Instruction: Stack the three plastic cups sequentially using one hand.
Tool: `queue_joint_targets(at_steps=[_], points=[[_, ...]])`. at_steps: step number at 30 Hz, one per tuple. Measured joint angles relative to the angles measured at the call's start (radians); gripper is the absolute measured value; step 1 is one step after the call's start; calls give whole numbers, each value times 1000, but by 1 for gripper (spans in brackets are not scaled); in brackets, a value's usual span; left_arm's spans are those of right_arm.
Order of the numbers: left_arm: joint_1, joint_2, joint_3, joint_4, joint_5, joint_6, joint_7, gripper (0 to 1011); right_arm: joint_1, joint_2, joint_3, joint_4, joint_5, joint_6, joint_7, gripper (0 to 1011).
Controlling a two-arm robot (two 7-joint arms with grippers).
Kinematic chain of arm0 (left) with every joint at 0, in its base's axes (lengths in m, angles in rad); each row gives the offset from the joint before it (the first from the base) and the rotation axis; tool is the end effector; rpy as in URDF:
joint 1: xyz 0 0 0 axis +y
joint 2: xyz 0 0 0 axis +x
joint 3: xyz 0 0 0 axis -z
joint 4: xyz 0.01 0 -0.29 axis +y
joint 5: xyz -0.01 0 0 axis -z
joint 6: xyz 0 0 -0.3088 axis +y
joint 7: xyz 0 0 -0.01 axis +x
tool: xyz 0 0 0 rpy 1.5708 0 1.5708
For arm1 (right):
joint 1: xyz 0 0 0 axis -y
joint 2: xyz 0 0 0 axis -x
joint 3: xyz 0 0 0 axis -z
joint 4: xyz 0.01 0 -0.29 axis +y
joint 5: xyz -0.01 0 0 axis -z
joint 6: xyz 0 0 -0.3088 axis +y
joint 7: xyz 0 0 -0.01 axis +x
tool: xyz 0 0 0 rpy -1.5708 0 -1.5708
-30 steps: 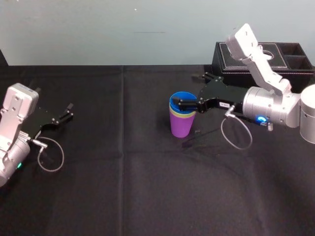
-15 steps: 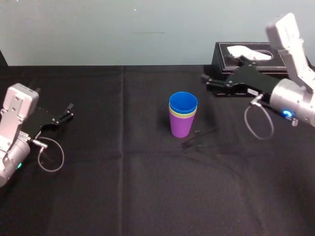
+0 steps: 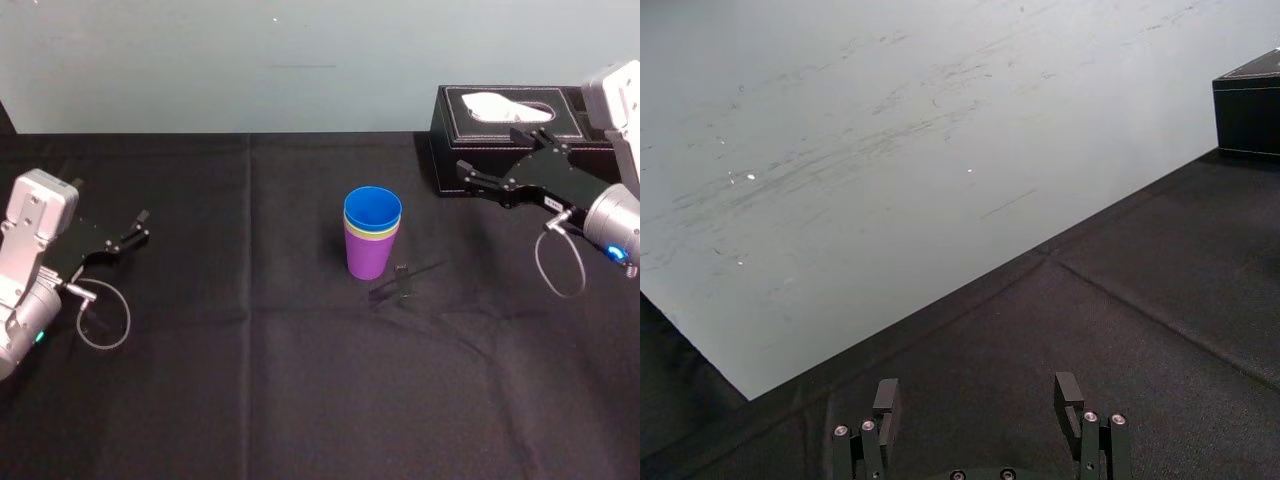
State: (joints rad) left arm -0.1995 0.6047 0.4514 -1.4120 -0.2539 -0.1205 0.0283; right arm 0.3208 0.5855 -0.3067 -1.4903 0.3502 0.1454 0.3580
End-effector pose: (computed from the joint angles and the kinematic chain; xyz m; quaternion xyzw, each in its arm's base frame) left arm 0.3581 0.0827 -0.3023 0.1415 -0.1325 0.5799 0.7913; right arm 0.3987 -0.0981 -0.2124 -0.1303 -0.0684 -0.4901 0.8591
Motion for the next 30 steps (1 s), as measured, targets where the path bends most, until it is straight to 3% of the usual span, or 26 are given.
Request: queue_joint_targets(at_steps=[11,30], points=[[0,0,0,0,0,0,0,1011,-7,-19,12,52,-37,10,-4,1003],[0,0,0,0,0,0,0,1011,-6,-17,9,45,-35,10,-3,1003]])
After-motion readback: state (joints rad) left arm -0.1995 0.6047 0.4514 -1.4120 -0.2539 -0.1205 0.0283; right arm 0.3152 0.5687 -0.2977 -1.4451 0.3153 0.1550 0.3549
